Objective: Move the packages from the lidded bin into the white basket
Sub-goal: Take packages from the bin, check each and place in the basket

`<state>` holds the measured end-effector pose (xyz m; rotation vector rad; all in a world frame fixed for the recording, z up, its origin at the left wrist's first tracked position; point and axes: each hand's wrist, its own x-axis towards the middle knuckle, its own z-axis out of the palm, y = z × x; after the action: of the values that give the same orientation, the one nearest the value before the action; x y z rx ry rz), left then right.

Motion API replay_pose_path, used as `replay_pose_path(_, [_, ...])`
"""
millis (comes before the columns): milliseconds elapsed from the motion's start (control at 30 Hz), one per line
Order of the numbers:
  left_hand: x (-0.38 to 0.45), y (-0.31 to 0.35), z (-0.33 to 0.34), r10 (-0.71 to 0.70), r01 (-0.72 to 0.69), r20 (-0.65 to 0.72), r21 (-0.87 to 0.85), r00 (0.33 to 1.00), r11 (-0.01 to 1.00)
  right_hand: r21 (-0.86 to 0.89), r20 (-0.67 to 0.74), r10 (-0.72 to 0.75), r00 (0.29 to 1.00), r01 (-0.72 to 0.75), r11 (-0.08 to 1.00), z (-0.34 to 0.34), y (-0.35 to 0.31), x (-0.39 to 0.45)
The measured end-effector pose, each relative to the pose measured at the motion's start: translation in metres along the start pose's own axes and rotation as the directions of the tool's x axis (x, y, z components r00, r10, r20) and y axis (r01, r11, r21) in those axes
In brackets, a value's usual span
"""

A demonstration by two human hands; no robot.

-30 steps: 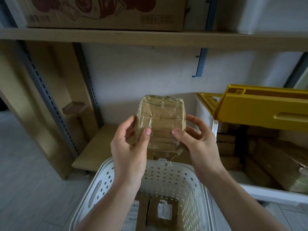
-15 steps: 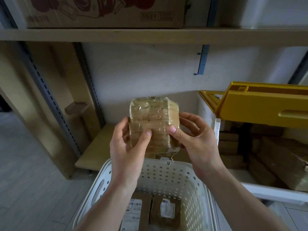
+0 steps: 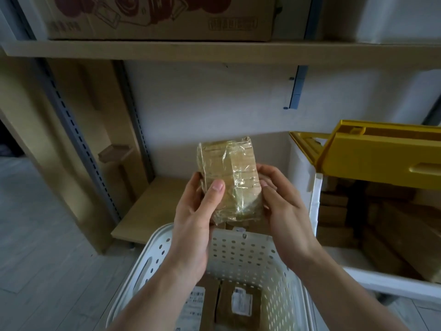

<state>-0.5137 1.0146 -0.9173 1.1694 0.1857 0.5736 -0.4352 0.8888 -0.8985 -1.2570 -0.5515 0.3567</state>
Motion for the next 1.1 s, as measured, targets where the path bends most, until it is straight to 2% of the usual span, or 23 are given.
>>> replay_pose_path(67, [0.001, -0.001, -0.001, -0.016, 0.017, 0.005, -0.019, 1.000, 1.000, 0.016, 0.029, 0.030, 0.999, -0.030, 0.999, 0.000, 0.001, 0.000])
replay_pose_path(500, [-0.001, 0.000, 0.000, 0.051, -0.045, -0.043, 0.124, 0.998, 0.991, 0.022, 0.080, 0.029, 0.996, -0.031, 0.999, -0.006, 0.005, -0.001])
replay_pose_path(767, [-0.003, 0.001, 0.000, 0.140, -0.134, -0.009, 0.243, 0.990, 0.961, 0.014, 0.085, -0.024, 0.996, 0.023, 1.000, -0.008, 0.004, 0.000])
replay_pose_path(933, [-0.006, 0.002, 0.001, 0.150, -0.145, -0.002, 0.227, 0.989, 0.963, -0.010, 0.047, -0.077, 0.996, 0.077, 0.997, -0.007, 0.008, -0.001])
replay_pose_path(1033, [-0.007, 0.003, 0.001, 0.133, -0.127, -0.010, 0.215, 0.991, 0.968, 0.020, 0.071, -0.065, 0.995, 0.063, 0.998, -0.009, 0.010, -0.001])
replay_pose_path(1100, [-0.007, 0.004, 0.000, 0.116, -0.112, -0.007, 0.197, 0.993, 0.974, -0.025, 0.099, -0.060, 0.993, 0.063, 0.998, -0.009, 0.012, -0.001])
